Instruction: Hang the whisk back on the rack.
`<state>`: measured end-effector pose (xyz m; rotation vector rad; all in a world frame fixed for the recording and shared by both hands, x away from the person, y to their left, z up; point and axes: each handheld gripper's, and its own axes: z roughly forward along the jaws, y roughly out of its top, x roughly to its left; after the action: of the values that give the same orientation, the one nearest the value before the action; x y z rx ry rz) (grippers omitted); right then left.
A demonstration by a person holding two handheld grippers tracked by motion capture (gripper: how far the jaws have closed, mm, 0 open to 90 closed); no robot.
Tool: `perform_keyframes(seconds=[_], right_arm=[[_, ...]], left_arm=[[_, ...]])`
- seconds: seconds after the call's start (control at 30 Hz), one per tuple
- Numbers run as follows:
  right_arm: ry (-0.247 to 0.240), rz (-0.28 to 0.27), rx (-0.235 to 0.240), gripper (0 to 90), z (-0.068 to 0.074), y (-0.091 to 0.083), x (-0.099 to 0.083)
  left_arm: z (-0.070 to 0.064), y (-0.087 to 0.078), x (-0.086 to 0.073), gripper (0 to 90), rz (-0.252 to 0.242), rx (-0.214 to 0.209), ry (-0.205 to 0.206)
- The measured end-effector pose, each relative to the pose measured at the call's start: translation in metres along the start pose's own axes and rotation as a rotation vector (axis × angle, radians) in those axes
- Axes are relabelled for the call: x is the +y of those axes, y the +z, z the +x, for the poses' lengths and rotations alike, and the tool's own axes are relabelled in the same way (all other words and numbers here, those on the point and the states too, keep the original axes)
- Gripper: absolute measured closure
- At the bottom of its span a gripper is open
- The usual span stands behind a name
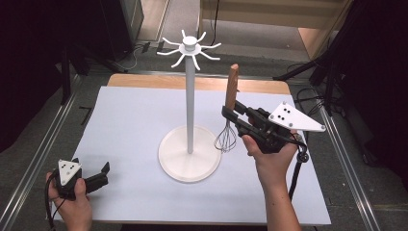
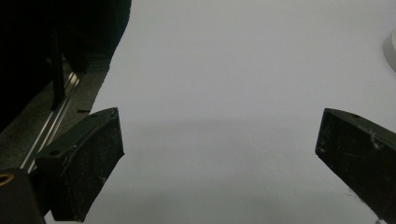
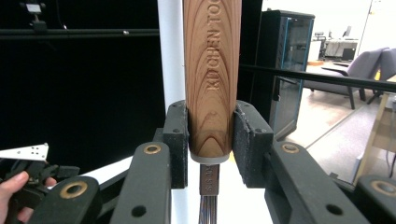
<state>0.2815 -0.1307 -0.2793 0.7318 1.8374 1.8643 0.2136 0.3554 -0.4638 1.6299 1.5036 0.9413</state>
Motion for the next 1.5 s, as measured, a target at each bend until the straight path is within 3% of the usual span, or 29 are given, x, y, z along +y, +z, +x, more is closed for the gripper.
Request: perform_keyframes(seconds=[0.83, 1.5], right_arm=[[0.001, -0.037, 0.04, 70.4, 0.006, 0.015, 0.018], [0.004, -0.009, 0.066, 70.4, 0.007, 0.031, 0.024]], left_arm=[[0.001, 0.0, 0.0, 1.8, -0.002, -0.002, -0.008], [0.001, 0.0, 0.0, 1.8, -0.002, -0.005, -0.012]])
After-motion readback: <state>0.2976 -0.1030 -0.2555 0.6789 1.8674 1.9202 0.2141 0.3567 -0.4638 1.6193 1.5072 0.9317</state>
